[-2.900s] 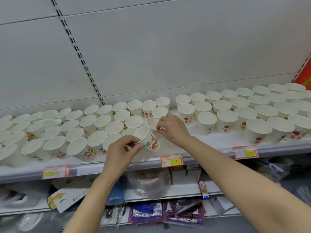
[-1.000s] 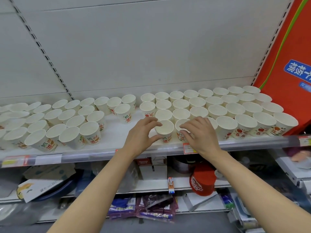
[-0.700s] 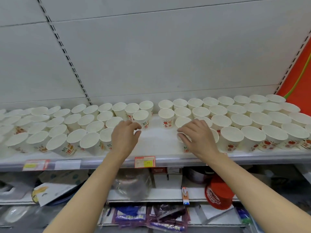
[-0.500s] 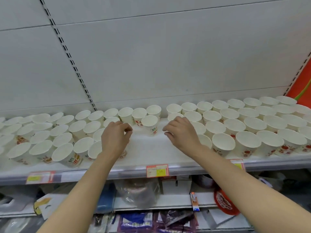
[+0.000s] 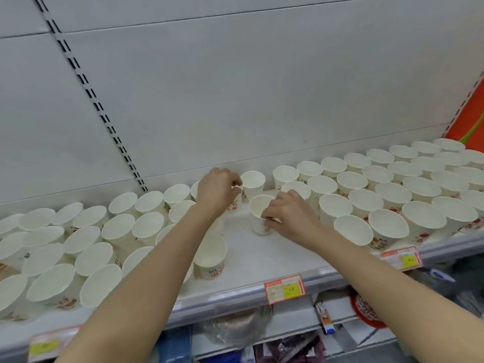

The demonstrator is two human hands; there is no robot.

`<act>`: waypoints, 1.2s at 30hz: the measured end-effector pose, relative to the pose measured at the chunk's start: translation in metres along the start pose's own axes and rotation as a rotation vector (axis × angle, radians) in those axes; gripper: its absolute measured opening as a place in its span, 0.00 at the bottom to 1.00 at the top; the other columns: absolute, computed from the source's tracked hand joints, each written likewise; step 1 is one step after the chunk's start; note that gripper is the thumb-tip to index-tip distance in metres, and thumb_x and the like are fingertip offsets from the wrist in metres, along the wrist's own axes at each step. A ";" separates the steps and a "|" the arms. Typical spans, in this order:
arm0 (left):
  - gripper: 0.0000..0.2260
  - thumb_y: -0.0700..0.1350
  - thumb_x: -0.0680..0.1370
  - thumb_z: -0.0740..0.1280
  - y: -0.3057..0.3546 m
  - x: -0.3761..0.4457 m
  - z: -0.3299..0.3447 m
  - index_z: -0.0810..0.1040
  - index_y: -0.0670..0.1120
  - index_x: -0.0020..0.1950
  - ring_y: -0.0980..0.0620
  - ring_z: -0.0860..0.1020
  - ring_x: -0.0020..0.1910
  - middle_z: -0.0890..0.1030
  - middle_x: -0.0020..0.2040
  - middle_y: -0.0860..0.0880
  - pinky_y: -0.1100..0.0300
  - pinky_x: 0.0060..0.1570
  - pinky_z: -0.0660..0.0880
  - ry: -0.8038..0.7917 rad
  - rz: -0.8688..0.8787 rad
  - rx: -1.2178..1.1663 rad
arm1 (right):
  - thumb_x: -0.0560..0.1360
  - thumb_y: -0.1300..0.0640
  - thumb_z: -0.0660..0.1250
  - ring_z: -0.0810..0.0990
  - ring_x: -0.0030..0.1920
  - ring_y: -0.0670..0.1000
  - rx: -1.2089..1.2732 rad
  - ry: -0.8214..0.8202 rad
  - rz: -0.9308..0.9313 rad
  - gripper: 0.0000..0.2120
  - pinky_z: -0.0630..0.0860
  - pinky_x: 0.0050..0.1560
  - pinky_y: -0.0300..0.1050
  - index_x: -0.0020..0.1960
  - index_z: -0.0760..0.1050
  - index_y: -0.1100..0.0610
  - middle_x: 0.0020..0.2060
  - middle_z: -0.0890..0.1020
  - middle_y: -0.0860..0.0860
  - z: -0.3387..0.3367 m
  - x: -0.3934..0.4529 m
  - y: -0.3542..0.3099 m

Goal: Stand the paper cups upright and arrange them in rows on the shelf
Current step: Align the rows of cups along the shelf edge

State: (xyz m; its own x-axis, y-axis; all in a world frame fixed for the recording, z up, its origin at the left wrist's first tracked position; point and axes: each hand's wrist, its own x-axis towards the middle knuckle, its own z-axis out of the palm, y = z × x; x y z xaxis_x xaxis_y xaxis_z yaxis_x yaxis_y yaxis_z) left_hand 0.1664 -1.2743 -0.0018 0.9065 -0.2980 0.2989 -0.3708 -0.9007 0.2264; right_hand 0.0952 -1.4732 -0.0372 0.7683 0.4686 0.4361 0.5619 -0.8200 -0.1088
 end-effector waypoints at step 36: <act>0.15 0.64 0.68 0.71 0.031 -0.148 -0.042 0.78 0.54 0.44 0.52 0.74 0.48 0.78 0.43 0.56 0.58 0.40 0.67 -0.048 -0.280 0.171 | 0.73 0.58 0.68 0.73 0.53 0.56 0.014 -0.021 0.109 0.12 0.69 0.50 0.49 0.56 0.79 0.53 0.49 0.81 0.50 0.015 0.055 -0.007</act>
State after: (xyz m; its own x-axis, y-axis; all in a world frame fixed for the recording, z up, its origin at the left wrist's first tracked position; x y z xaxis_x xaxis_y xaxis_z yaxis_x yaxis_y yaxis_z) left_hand 0.0119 -1.2446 -0.0004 0.9784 -0.0420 0.2022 -0.0701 -0.9885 0.1339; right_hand 0.1389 -1.4368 -0.0261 0.8315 0.3838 0.4017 0.4787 -0.8618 -0.1675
